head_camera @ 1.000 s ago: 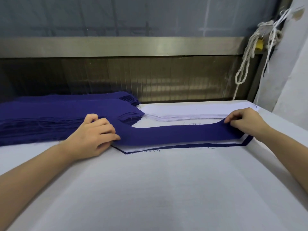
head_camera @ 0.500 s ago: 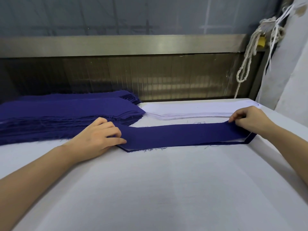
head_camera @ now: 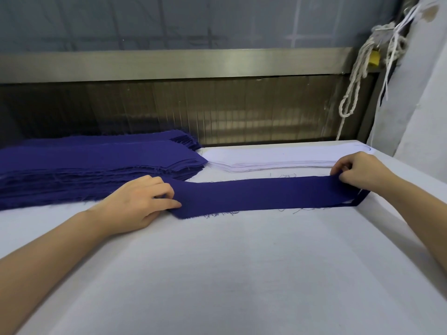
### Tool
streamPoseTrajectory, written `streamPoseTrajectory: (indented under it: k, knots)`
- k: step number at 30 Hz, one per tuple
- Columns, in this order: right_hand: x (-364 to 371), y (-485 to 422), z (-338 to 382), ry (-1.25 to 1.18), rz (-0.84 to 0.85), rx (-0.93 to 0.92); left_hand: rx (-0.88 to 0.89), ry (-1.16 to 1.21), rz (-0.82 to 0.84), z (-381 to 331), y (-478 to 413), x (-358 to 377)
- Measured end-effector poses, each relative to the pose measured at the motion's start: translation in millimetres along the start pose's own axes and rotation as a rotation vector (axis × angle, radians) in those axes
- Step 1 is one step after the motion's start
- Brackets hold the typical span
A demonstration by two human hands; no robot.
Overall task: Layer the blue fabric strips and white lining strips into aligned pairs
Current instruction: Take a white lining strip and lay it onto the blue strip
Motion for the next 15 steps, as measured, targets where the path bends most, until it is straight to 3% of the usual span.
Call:
streamPoseTrajectory:
  k: [9,15]
  knots:
    - [0,0,-11,0.454,0.002,0.103,-0.088,0.016,0.038,2,-3,0]
    - [6,1,-23,0.577,0.068,0.178,-0.423,0.093,0.059,31,2,15]
Point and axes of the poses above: each hand's wrist, its own y-axis away from the middle knuckle, its own x-axis out of the palm, z = x × y, the point moved 9 cm from there along -y, towards the middle knuckle, and after that the axes turned 9 degrees about -y, right-handed, at the moved point
